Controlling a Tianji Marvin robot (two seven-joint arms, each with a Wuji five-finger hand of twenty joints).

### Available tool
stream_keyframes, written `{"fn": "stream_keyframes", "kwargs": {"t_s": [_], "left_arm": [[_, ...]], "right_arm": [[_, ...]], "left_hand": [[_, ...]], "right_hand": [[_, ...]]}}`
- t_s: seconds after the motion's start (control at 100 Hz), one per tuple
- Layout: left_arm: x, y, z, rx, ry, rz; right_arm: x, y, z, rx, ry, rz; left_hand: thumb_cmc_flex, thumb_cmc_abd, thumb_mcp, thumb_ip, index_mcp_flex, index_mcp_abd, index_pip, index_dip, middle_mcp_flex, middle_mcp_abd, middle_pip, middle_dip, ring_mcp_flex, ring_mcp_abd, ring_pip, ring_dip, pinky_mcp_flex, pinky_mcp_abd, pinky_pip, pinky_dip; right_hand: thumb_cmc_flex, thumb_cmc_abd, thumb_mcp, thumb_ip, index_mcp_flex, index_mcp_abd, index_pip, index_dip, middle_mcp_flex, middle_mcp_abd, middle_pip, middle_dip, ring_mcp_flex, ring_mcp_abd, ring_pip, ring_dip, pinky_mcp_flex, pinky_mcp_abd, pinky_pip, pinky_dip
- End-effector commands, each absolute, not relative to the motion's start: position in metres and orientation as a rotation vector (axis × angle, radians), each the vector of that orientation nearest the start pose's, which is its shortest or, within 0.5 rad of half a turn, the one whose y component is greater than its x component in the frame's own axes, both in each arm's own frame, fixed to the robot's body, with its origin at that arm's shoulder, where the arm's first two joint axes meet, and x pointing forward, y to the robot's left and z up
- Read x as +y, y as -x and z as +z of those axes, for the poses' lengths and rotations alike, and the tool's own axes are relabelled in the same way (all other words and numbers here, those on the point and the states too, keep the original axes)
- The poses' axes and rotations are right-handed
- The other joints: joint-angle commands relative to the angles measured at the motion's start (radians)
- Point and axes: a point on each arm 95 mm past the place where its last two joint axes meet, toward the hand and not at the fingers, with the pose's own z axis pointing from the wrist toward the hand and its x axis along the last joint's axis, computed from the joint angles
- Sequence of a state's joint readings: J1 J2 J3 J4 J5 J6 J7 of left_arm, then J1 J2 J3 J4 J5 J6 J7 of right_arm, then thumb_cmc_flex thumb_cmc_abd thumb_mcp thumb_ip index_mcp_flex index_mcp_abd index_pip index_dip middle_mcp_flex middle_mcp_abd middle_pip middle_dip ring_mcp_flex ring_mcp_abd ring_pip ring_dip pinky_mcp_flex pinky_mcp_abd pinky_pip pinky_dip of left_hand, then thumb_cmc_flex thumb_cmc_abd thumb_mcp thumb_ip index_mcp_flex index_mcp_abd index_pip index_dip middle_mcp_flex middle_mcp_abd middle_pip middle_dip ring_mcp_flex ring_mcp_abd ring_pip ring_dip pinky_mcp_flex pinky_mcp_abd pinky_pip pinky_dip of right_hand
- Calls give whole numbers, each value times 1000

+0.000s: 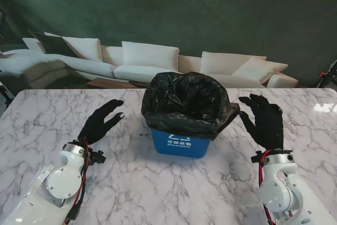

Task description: Fit the garbage bag over the bin

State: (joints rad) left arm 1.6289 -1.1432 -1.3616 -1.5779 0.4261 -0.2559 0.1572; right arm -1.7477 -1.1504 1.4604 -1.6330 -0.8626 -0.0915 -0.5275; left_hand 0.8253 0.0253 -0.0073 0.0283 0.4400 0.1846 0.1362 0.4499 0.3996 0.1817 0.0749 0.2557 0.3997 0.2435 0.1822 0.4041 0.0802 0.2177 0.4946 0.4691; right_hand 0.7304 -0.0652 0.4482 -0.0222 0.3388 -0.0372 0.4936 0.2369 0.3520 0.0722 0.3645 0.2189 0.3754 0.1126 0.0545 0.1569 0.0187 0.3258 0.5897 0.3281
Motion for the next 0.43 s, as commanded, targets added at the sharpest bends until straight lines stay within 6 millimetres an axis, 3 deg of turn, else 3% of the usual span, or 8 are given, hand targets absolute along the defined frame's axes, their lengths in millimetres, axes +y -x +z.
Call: {"fn": "stream_keyframes", "kwargs": {"t_s": [0.0,0.42], "left_arm": [[35,-396,-310,963,1557,-2046],[38,-397,-310,966,1556,-2045]], "right_arm": [[-80,-364,-297,817,-1126,1684],[-76,-366,-299,842,-1129,1672]], "left_hand": [[9,38,-20,-20,-36,-10,-10,-14,20,-9,9,16,-14,-15,-6,1,-12,-21,-16,-2],[10,39,-19,-20,-34,-9,-9,-14,29,-6,7,23,-15,-15,-8,2,-13,-20,-17,1]], "right_hand": [[-5,16,-13,0,7,6,-16,8,10,-21,-14,-2,14,-20,6,17,-3,-23,5,7],[0,19,-9,0,2,12,-16,11,0,-20,-12,0,12,-22,6,16,-5,-22,11,1]]}}
